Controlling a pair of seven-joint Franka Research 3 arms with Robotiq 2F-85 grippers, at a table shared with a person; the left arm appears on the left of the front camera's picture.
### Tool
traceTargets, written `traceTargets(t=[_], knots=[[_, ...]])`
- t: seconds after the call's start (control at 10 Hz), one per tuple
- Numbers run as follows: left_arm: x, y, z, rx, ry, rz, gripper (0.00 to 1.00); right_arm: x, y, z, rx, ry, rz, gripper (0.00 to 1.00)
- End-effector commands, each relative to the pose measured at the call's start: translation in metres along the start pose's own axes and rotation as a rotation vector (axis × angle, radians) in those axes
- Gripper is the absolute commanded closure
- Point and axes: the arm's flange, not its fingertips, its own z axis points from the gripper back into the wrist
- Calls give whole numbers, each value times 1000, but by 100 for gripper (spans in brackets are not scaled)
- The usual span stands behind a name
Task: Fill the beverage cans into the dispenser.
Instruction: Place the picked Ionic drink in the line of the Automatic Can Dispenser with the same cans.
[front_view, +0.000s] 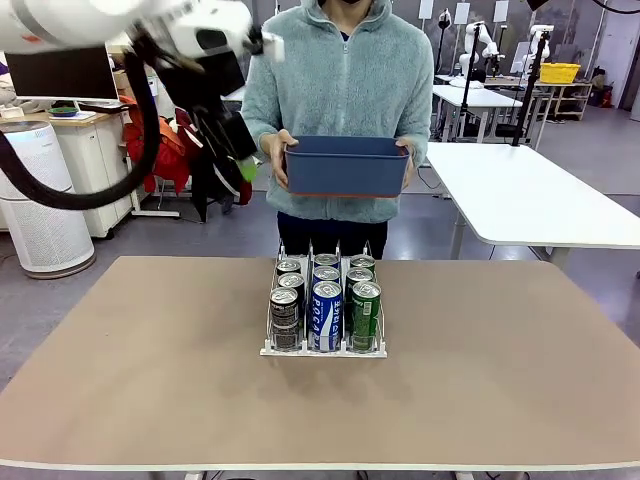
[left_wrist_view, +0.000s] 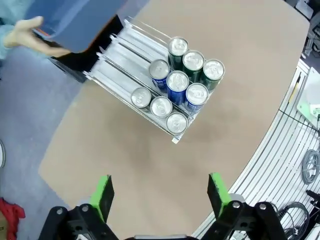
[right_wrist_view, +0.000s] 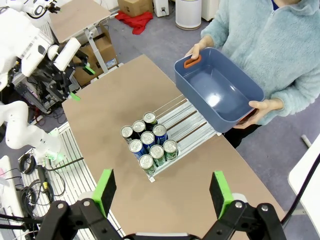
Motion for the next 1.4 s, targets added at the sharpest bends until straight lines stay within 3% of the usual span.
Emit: traceTargets(t=[0.0, 0.4, 1.0, 1.3], knots=[[-7, 0, 23, 1, -32, -8, 0, 0, 0, 1, 5, 6, -1, 0], [-3, 1, 83, 108, -67, 5, 0, 0, 0, 1, 5, 6, -1, 0], [-3, 1, 77, 83, -88, -2, 0, 0, 0, 1, 5, 6, -1, 0], [3, 2, 99, 185, -156, -4, 0, 0, 0, 1, 5, 6, -1, 0]])
